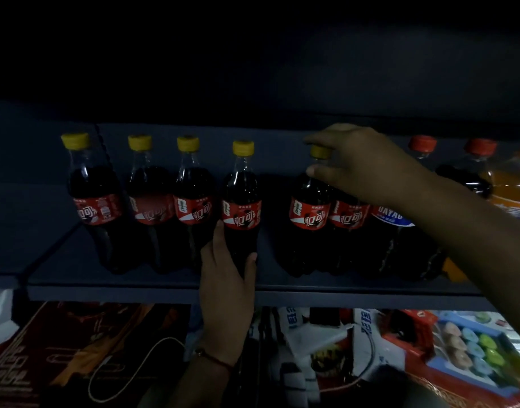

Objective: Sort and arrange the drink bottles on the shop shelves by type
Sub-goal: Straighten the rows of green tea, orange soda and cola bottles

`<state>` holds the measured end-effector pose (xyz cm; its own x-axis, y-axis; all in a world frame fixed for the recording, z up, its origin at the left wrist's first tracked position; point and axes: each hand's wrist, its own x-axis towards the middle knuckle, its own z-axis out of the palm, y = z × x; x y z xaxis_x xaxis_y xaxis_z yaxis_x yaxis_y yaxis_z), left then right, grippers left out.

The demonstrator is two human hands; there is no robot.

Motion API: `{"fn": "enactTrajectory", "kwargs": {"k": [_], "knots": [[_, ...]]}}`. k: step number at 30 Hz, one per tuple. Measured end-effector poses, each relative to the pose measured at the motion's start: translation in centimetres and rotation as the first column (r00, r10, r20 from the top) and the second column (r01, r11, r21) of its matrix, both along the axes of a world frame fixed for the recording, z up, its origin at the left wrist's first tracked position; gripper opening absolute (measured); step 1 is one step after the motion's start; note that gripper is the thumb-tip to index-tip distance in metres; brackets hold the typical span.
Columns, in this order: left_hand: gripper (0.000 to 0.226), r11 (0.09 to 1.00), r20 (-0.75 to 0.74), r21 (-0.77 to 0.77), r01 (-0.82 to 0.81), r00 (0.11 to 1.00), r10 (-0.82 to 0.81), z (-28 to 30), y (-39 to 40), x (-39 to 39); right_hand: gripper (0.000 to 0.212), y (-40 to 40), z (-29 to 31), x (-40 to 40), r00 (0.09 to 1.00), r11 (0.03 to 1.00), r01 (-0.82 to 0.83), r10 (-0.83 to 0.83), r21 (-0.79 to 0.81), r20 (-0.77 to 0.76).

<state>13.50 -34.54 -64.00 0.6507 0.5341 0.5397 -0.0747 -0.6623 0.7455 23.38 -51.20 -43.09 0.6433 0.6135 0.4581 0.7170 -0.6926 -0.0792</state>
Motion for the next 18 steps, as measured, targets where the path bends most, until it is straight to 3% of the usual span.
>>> {"fn": "enactTrajectory", "kwargs": {"k": [6,11,14,18], "knots": [[0.082,0.993,-0.027,-0.063,0.101,0.994,-0.103,-0.3,-0.6,1.2,0.056,-2.5,1.6,0.0,0.993,0.997,0.077,-0.075,0.029,-0.088],[0.080,0.977,-0.052,-0.070,0.199,0.978,-0.203,-0.1,-1.2,1.8,0.053,-4.0,2.7,1.0,0.954,0.965,0.173,-0.214,-0.198,-0.209],[0.079,0.966,-0.053,-0.116,0.231,0.970,-0.238,-0.1,-1.2,2.2,0.043,-4.2,2.9,1.7,0.956,0.967,0.137,-0.186,-0.214,-0.227],[0.079,0.953,-0.031,-0.156,0.258,0.963,-0.266,-0.3,-0.9,2.4,0.048,-4.8,3.4,1.9,0.957,0.970,0.074,-0.135,-0.231,-0.257]]}}
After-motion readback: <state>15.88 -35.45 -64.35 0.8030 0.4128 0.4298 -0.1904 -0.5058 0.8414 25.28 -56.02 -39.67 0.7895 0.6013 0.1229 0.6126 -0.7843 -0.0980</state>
